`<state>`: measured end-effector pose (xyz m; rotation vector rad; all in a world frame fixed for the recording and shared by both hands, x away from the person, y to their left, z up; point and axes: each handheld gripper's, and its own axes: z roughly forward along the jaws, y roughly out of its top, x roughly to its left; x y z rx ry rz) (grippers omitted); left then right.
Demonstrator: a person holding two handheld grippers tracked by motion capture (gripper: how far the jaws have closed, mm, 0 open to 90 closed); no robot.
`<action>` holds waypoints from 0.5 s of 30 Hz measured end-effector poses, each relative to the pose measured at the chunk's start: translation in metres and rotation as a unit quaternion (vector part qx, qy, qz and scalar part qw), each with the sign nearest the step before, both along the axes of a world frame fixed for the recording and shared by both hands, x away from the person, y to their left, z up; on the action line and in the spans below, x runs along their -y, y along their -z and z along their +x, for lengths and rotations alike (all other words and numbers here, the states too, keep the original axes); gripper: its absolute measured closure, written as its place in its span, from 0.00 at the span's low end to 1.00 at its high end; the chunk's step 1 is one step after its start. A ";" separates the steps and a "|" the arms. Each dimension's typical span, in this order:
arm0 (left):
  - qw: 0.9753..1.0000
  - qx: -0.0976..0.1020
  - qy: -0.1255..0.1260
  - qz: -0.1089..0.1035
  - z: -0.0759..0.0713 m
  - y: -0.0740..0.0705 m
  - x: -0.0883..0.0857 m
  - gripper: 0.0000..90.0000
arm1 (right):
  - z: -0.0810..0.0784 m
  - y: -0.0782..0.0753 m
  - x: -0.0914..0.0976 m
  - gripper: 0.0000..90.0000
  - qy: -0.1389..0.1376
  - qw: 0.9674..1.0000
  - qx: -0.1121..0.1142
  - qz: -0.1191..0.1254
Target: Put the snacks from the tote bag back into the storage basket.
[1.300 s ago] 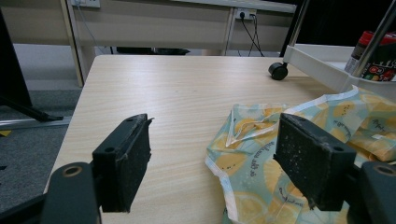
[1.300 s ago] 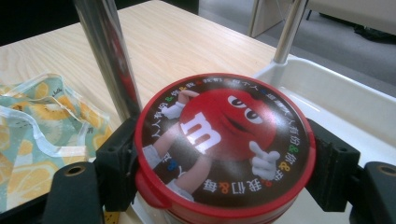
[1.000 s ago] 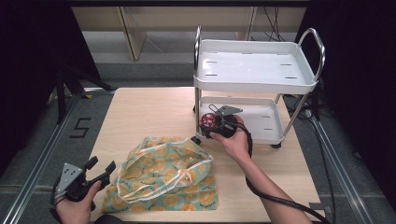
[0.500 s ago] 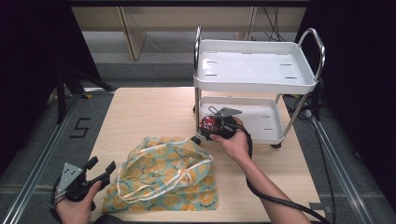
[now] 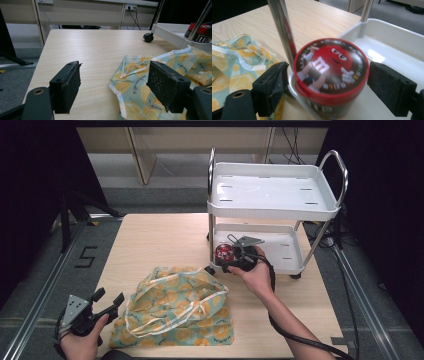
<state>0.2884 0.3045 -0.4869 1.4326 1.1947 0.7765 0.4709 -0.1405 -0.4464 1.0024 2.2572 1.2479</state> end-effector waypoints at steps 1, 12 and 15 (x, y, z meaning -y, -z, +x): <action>1.000 -0.005 -0.002 0.003 -0.001 -0.001 0.000 0.29 | -0.002 -0.001 0.002 0.20 0.001 1.000 0.000 0.002; 1.000 -0.006 0.002 0.007 0.000 -0.001 0.003 0.29 | -0.026 -0.005 0.023 0.20 0.003 1.000 0.001 0.002; 1.000 -0.007 0.001 0.007 0.000 -0.001 0.004 0.29 | -0.031 -0.006 0.028 0.20 0.005 1.000 0.000 0.009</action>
